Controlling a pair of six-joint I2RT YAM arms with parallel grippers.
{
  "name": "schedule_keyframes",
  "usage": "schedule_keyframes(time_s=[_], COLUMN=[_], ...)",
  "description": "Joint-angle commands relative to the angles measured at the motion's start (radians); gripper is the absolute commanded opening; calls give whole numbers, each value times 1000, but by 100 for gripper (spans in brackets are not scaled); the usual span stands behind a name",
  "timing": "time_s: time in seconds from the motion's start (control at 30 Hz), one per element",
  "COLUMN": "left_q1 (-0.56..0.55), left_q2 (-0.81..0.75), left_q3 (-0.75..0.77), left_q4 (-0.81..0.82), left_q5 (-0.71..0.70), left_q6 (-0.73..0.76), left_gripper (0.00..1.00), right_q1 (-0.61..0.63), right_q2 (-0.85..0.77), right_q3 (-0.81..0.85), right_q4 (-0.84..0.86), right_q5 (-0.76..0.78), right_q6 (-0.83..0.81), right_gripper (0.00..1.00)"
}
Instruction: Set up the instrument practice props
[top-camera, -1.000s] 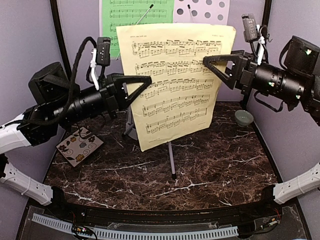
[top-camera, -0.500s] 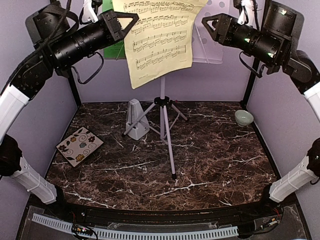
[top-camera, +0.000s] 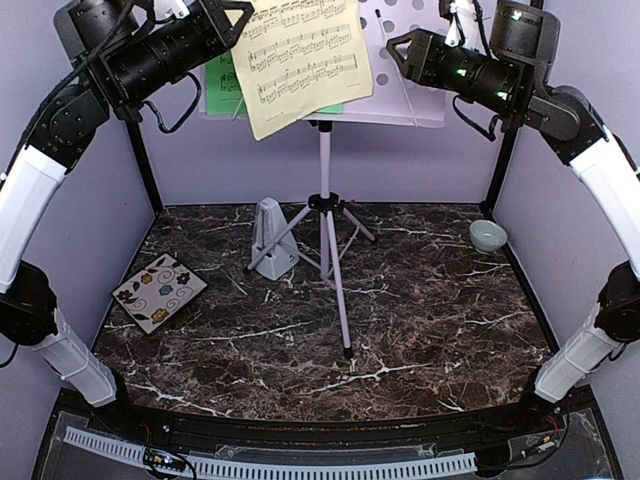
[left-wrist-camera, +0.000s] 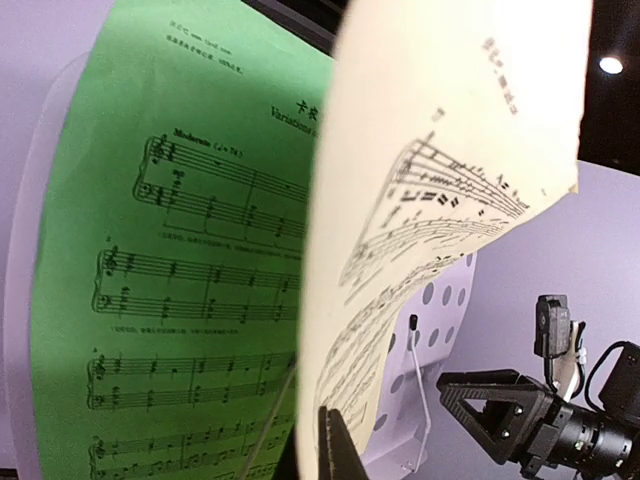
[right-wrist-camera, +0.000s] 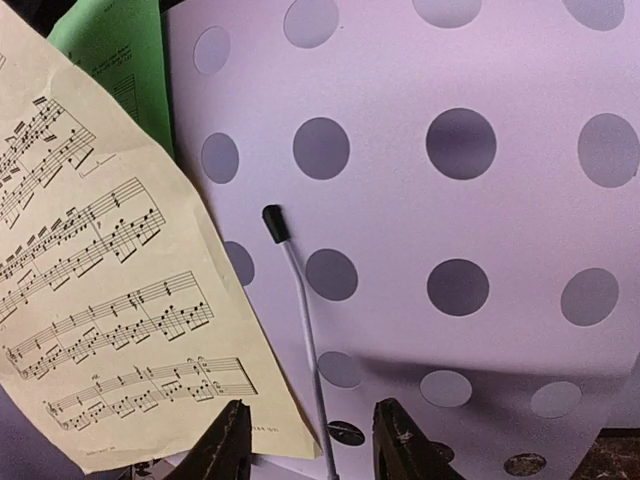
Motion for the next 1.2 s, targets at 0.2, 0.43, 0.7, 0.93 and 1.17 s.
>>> schedule_keyframes(time_s=[0.2,0.43,0.7,0.93,1.17], left_q1=[54,54,54,60,76], left_q2=[-5,9,22,75,166], left_q3=[65,62,58,102,190], left_q4=[-11,19,65,84,82], left_q5=[73,98,100,177,281], left_q6=[54,91,140,176,175], left_gripper=[0,0,0,0,0], right_q1=[-5,-5,-5,-6,-6], right_q2=[104,88,8,-54,-69], right_q3=[101,80,-50,-188,-225], right_q4=[40,73,199,349,380], right_q5=[-51,-6,-16,-82,-136], right_q6=[25,14,-40,-108,-145], right_gripper=[39,15,0,0,0])
